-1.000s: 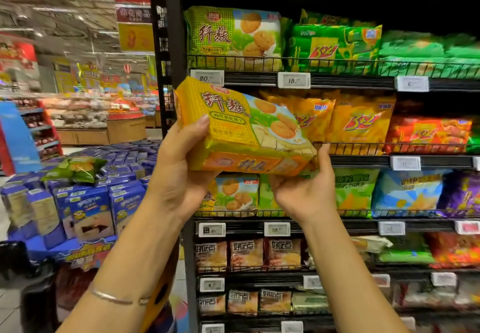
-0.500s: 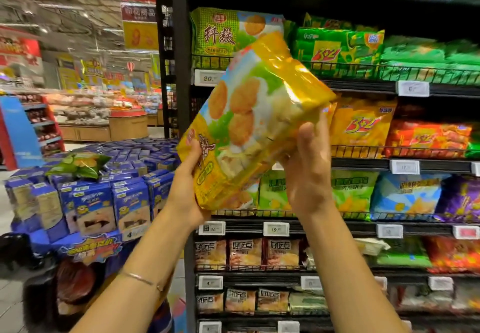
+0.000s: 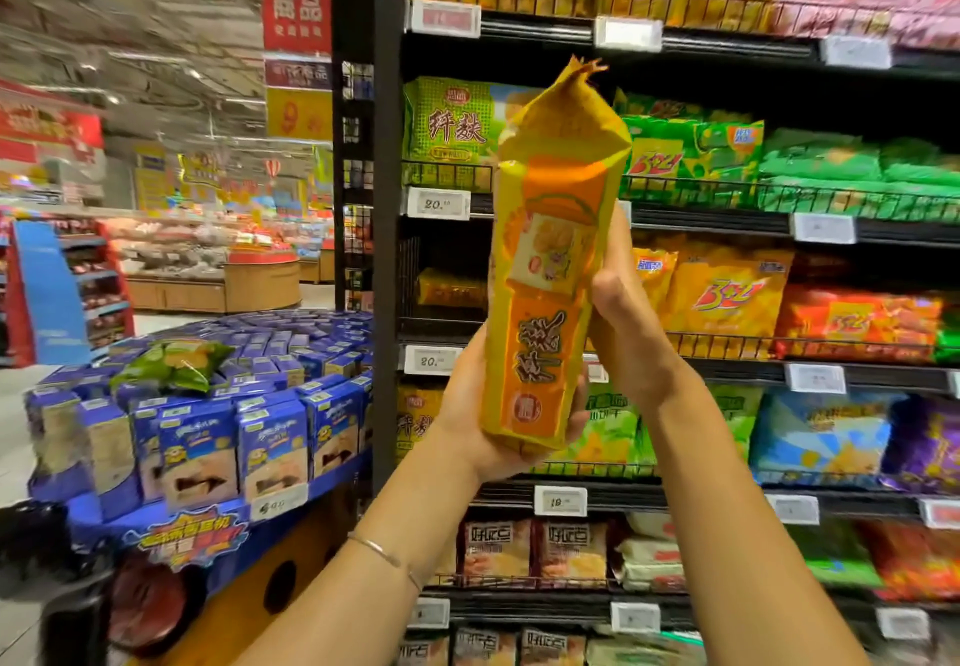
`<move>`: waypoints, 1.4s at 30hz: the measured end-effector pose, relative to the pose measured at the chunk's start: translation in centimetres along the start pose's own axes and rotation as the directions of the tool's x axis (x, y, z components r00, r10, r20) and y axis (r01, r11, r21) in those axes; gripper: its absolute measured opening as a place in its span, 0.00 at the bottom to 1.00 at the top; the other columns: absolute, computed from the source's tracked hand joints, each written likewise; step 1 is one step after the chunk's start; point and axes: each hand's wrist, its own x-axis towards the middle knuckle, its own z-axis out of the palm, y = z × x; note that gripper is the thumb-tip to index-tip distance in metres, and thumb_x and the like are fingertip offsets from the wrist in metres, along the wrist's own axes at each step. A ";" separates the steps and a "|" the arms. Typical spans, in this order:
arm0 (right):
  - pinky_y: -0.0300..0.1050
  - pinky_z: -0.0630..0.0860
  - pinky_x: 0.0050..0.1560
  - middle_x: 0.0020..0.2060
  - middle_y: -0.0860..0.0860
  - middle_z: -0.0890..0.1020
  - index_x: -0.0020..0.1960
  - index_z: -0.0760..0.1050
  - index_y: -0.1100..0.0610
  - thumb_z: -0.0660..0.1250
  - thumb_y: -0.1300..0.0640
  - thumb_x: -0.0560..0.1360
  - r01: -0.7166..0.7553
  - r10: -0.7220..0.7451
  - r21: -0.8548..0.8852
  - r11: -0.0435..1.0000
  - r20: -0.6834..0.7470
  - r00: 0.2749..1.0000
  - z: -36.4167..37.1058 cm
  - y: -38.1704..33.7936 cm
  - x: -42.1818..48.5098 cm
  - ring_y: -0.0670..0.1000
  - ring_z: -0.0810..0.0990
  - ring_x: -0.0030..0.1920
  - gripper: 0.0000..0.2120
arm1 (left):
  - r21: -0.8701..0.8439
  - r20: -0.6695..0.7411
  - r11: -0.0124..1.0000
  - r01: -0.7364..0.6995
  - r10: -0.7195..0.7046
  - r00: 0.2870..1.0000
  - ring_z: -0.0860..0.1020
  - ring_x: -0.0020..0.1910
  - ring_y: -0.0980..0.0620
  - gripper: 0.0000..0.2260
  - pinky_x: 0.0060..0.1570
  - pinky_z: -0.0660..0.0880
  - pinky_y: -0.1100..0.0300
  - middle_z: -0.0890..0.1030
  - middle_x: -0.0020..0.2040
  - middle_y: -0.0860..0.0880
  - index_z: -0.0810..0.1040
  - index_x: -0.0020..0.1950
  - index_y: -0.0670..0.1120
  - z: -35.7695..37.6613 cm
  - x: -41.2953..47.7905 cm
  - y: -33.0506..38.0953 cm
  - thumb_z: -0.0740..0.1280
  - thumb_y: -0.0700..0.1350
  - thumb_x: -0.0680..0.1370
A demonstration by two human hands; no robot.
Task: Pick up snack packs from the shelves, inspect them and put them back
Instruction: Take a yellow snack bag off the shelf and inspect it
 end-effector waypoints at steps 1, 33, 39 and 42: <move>0.72 0.67 0.73 0.83 0.54 0.59 0.85 0.43 0.49 0.76 0.24 0.60 0.005 -0.005 -0.007 1.000 -0.018 1.000 -0.1 -0.2 0.1 0.60 0.64 0.80 0.68 | 0.013 -0.008 1.000 -0.005 0.005 1.000 0.85 0.41 0.46 0.29 0.42 0.84 0.51 0.82 0.52 0.45 0.80 0.63 0.45 0.2 0.2 0.2 0.69 0.65 0.72; 0.55 0.81 0.56 0.57 0.55 0.85 0.63 0.84 0.52 0.62 0.33 0.79 -0.045 0.327 0.825 0.563 -0.172 0.929 1.1 5.6 -2.3 0.56 0.85 0.57 0.27 | 0.009 -0.031 0.949 -0.315 0.315 0.948 0.72 0.75 0.35 0.47 0.71 0.73 0.42 0.72 0.78 0.41 0.72 0.78 0.50 -2.2 -3.0 1.0 0.58 0.81 0.71; 0.58 0.81 0.61 0.61 0.55 0.84 0.73 0.76 0.51 0.68 0.37 0.76 -0.195 0.375 0.653 0.732 -0.147 0.915 -0.9 5.0 -3.2 0.56 0.85 0.59 0.30 | 0.199 -0.064 0.821 -0.535 0.555 0.829 0.77 0.70 0.40 0.38 0.63 0.76 0.43 0.79 0.71 0.43 0.82 0.69 0.53 -1.8 -3.6 0.6 0.77 0.72 0.65; 0.64 0.76 0.69 0.70 0.59 0.79 0.77 0.70 0.54 0.71 0.35 0.73 -0.311 0.364 0.549 0.776 0.013 0.931 -1.3 4.8 -4.0 0.62 0.78 0.70 0.39 | 0.422 0.019 0.687 -0.591 0.645 0.764 0.79 0.68 0.38 0.42 0.63 0.77 0.37 0.81 0.69 0.41 0.78 0.72 0.50 -2.0 -3.7 -0.5 0.84 0.62 0.61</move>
